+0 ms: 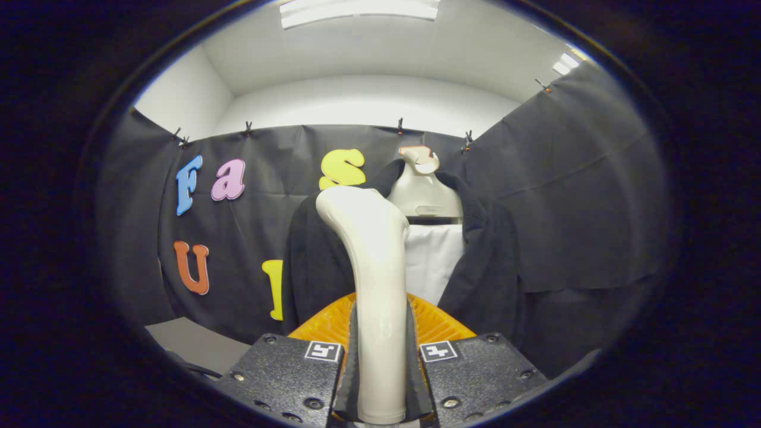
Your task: Iron the clothes twice with a garment steamer, once on the left side and once on the right side.
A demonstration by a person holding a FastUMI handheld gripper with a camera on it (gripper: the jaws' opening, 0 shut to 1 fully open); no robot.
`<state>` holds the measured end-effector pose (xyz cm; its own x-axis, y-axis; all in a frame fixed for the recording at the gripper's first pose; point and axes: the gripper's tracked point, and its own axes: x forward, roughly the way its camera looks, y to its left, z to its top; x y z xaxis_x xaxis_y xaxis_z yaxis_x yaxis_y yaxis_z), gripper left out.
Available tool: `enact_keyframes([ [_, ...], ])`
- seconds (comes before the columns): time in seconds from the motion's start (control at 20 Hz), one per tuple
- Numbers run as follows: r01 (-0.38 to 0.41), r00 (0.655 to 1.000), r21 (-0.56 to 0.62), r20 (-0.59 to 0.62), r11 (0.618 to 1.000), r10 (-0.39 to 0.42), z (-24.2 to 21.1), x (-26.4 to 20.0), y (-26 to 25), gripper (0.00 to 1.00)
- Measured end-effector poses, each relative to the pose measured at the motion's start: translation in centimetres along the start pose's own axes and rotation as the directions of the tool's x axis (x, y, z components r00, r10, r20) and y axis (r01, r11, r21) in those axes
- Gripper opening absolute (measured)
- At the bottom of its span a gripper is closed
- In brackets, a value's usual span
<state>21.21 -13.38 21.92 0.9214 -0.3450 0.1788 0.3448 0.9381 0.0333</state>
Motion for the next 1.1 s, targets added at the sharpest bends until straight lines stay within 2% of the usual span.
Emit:
enact_keyframes([
  [0.35, 0.051, 0.998, -0.060, -0.046, 0.997, -0.054, -3.0, 1.6, 0.6, 0.35],
  [0.7, 0.062, 0.994, -0.116, -0.079, 0.991, -0.072, -6.0, 0.5, 1.0, 0.35],
  [1.1, 0.089, 0.982, -0.166, -0.153, 0.982, -0.115, -11.7, -1.3, 0.1, 0.35],
])
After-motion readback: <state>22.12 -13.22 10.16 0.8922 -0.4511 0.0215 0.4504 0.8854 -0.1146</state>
